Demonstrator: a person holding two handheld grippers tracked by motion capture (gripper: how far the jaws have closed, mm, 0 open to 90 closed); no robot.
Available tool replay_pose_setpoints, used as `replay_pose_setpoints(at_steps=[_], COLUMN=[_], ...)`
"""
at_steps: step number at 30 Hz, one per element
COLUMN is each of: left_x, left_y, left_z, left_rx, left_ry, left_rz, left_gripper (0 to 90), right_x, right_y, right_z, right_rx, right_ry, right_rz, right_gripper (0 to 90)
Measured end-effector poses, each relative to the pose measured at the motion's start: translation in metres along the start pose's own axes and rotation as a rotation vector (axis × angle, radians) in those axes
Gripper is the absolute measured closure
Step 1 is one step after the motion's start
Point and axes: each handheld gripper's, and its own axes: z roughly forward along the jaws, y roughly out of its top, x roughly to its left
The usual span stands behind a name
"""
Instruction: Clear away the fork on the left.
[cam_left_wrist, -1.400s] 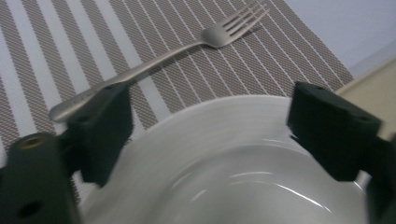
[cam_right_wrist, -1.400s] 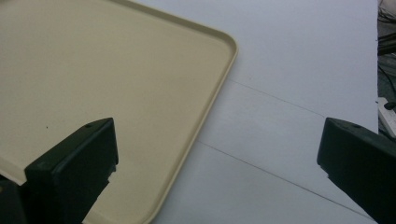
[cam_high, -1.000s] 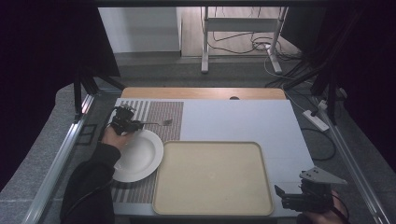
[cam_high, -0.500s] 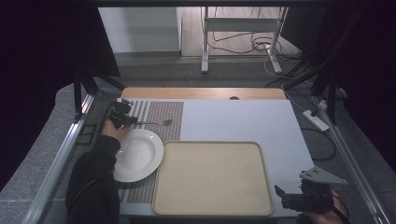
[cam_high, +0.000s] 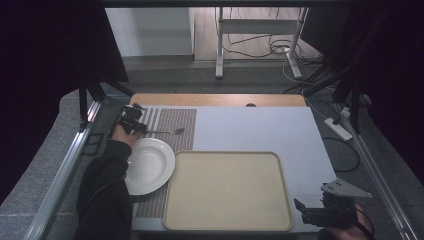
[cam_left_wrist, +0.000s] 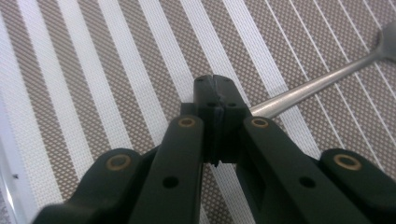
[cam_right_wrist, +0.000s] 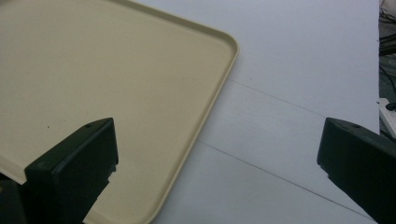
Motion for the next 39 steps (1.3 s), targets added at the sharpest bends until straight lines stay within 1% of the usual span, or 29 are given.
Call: replay_pose_setpoints(at_steps=[3,5,8,10,11,12,15,16,17,18,19,20,21,23,24,25,26,27,28,29,30,31,32,33,36,37,39], left_x=[0.000,0.000,-0.004,-0.006,-0.009,-0.010,-0.010,-0.010,-0.010,-0.009,-0.008,-0.007,-0.006,-0.008,-0.009,-0.010,-0.012,-0.013,-0.014,-0.016,-0.017,-0.019,-0.021,-0.023,-0.030,-0.033,-0.035], left_y=[-0.004,-0.007,-0.010,-0.012,-0.013,-0.013,-0.012,-0.012,-0.012,-0.011,-0.011,-0.010,-0.009,-0.007,-0.007,-0.005,-0.004,-0.002,0.000,0.002,0.003,0.005,0.006,0.007,0.009,0.010,0.011], left_z=[-0.003,-0.005,-0.009,-0.011,-0.012,-0.012,-0.012,-0.012,-0.013,-0.014,-0.016,-0.018,-0.020,-0.023,-0.024,-0.024,-0.023,-0.023,-0.022,-0.021,-0.020,-0.018,-0.016,-0.014,-0.007,-0.004,-0.001], left_rx=[0.018,0.034,0.061,0.084,0.093,0.093,0.096,0.091,0.083,0.073,0.053,0.031,0.014,-0.007,-0.018,-0.024,-0.026,-0.024,-0.025,-0.027,-0.027,-0.024,-0.017,-0.011,0.007,0.016,0.029], left_ry=[-0.044,-0.070,-0.094,-0.126,-0.127,-0.124,-0.122,-0.113,-0.092,-0.088,-0.102,-0.113,-0.115,-0.116,-0.124,-0.130,-0.134,-0.137,-0.142,-0.151,-0.156,-0.160,-0.161,-0.160,-0.153,-0.140,-0.128], left_rz=[0.006,0.017,0.047,0.075,0.103,0.108,0.108,0.115,0.117,0.106,0.090,0.080,0.078,0.078,0.079,0.078,0.076,0.072,0.067,0.065,0.065,0.066,0.069,0.077,0.121,0.136,0.140], left_gripper=[88.6,88.6,88.6,88.7,88.7,88.7,88.6,88.6,87.9,87.9,79.2,79.2,70.4,61.9,61.9,56.3,44.5,39.4,39.4,28.4,28.4,24.5,13.2,13.2,5.4,2.7,1.6], right_x=[0.000,0.000,0.001,0.001,0.001,0.001,0.001,0.001,0.001,0.001,0.000,0.000,0.000,0.000,0.000,0.000,0.001,0.001,0.001,0.001,0.001,0.001,0.001,0.001,0.000,0.001,0.001], right_y=[0.000,0.000,0.000,0.000,0.000,0.000,0.000,0.000,0.000,0.000,0.000,0.000,0.000,0.000,0.000,0.000,0.000,0.000,0.000,0.000,0.000,0.000,0.000,0.000,0.000,0.000,0.000], right_z=[0.000,0.000,0.000,0.000,0.000,0.000,0.000,0.000,0.000,0.000,0.000,0.000,0.000,0.000,0.000,0.000,0.000,0.000,0.000,0.000,0.000,0.000,0.000,0.000,0.000,0.000,0.000], right_rx=[-0.005,-0.004,-0.005,-0.005,-0.005,-0.005,-0.005,-0.005,-0.008,-0.008,-0.008,-0.008,-0.008,-0.008,-0.008,-0.007,-0.007,-0.007,-0.007,-0.007,-0.007,-0.007,-0.007,-0.007,-0.008,-0.008,-0.007], right_ry=[0.002,0.002,0.003,0.003,0.004,0.004,0.005,0.005,0.006,0.006,0.006,0.006,0.006,0.006,0.006,0.006,0.006,0.006,0.006,0.006,0.006,0.006,0.006,0.006,0.006,0.006,0.006], right_rz=[0.003,0.002,-0.001,-0.004,-0.005,-0.006,-0.008,-0.008,-0.006,-0.006,-0.004,-0.004,-0.003,-0.004,-0.004,-0.004,-0.005,-0.005,-0.005,-0.006,-0.006,-0.006,-0.005,-0.005,-0.005,-0.005,-0.006], right_gripper=[0.0,0.0,0.0,0.0,0.0,0.0,0.0,0.0,0.0,0.0,0.0,0.0,0.0,0.0,0.0,0.0,0.0,0.0,0.0,0.0,0.0,0.0,0.0,0.0,0.0,0.0,0.0])
